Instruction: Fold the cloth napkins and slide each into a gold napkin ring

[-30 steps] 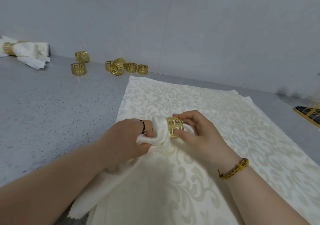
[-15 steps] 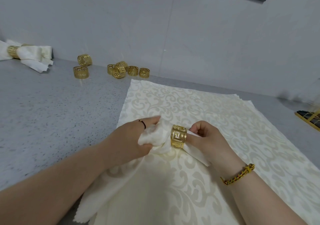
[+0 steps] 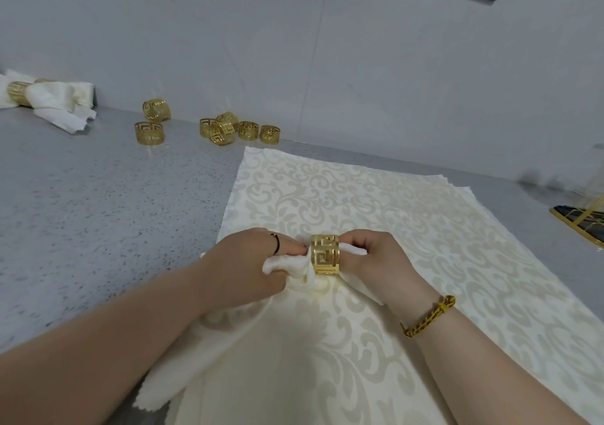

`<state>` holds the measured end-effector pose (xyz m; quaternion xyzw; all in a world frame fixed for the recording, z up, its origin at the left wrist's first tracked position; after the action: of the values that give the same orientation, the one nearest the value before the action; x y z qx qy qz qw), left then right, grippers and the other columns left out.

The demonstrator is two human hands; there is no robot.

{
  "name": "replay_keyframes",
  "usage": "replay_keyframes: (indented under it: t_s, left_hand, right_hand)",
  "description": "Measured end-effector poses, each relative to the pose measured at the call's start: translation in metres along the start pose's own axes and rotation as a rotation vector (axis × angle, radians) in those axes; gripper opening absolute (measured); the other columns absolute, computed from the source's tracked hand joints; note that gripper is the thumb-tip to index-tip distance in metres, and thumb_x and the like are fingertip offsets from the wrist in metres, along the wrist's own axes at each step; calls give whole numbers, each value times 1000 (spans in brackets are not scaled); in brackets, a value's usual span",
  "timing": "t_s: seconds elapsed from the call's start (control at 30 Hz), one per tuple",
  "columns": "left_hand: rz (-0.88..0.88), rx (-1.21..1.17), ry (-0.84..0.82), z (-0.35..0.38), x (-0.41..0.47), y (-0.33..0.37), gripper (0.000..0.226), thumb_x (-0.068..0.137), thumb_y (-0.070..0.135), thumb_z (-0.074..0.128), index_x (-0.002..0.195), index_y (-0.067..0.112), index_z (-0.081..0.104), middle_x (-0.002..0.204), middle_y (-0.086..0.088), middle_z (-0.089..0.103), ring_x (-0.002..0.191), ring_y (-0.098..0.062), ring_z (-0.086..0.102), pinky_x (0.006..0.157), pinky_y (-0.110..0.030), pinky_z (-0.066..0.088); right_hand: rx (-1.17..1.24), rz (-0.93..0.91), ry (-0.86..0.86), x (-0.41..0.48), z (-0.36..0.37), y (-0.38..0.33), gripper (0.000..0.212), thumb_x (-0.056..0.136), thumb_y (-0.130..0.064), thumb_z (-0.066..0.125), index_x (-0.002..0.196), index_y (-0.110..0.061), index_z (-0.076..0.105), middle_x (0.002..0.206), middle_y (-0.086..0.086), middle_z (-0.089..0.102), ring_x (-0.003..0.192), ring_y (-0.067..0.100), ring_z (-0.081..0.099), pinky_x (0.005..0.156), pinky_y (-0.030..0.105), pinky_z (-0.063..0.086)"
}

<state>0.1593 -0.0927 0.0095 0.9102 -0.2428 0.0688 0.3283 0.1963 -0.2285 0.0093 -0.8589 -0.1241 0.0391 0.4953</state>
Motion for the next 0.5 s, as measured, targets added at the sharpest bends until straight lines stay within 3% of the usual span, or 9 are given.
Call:
replay_keyframes:
  t_s: [0.03, 0.1, 0.17, 0.23, 0.3, 0.37, 0.43, 0.5]
  left_hand:
    - [-57, 26, 0, -2, -1, 1, 32, 79, 32, 53, 97, 58, 50, 84, 32, 50, 83, 9, 49, 69, -13, 38]
    - [-191, 111, 15, -5, -4, -3, 64, 74, 55, 60, 129, 43, 30, 114, 28, 42, 99, 1, 50, 76, -12, 37]
    - [-139, 315, 10, -2, -2, 8, 100, 55, 82, 39, 138, 48, -3, 134, 26, 28, 107, -1, 49, 80, -14, 37]
    - [-68, 394, 22, 3, 2, 17, 101, 52, 88, 27, 131, 52, -24, 140, 27, 20, 110, 0, 49, 80, -15, 38]
    - [-72, 416, 61, 5, 4, 17, 89, 70, 81, 37, 138, 49, -11, 139, 27, 25, 112, -2, 48, 81, -18, 38]
    - [-83, 446, 120, 3, 5, 14, 69, 79, 71, 37, 141, 45, 18, 137, 25, 32, 112, -2, 48, 76, -18, 38]
    - [-84, 450, 153, 0, 5, 11, 60, 76, 76, 30, 125, 42, 40, 128, 23, 44, 102, -2, 51, 61, -13, 31]
    - [-93, 460, 148, -1, 6, 9, 64, 70, 78, 26, 113, 37, 48, 118, 19, 51, 94, -2, 53, 57, -9, 24]
  right_hand:
    - [5, -8, 6, 0, 1, 0, 23, 83, -4, 58, 63, -13, 62, 61, -7, 54, 56, 0, 49, 49, 5, 35]
    - [26, -27, 19, 0, 1, -2, 28, 82, -3, 60, 58, -18, 58, 59, -10, 54, 52, -3, 50, 49, 4, 35]
    - [37, -48, 24, -1, 2, -4, 30, 80, -2, 61, 57, -20, 58, 59, -10, 55, 50, -7, 50, 49, 3, 35]
    - [27, -66, 22, -1, 3, -5, 29, 79, -3, 62, 57, -21, 58, 59, -10, 55, 50, -8, 50, 49, 3, 35]
    - [16, -77, 14, -1, 5, -7, 29, 79, -3, 63, 57, -21, 59, 57, -10, 55, 50, -7, 50, 48, 3, 36]
    - [9, -96, 9, -2, 6, -9, 29, 79, -2, 62, 57, -21, 58, 57, -10, 55, 50, -7, 50, 48, 3, 36]
    - [-3, -118, 6, -4, 8, -11, 30, 79, -1, 61, 57, -21, 58, 59, -9, 55, 52, -6, 51, 49, 4, 37]
    - [-6, -139, 9, -4, 9, -12, 29, 78, -1, 62, 57, -21, 58, 62, -7, 57, 56, -3, 51, 51, 5, 37]
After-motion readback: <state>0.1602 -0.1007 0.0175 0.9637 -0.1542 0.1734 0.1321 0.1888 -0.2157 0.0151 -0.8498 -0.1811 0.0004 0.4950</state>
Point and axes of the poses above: each hand's wrist, its own x-axis towards the middle knuckle, its own z-axis out of the palm, y = z × x, the point moved 7 cm from there along x, towards the middle knuckle
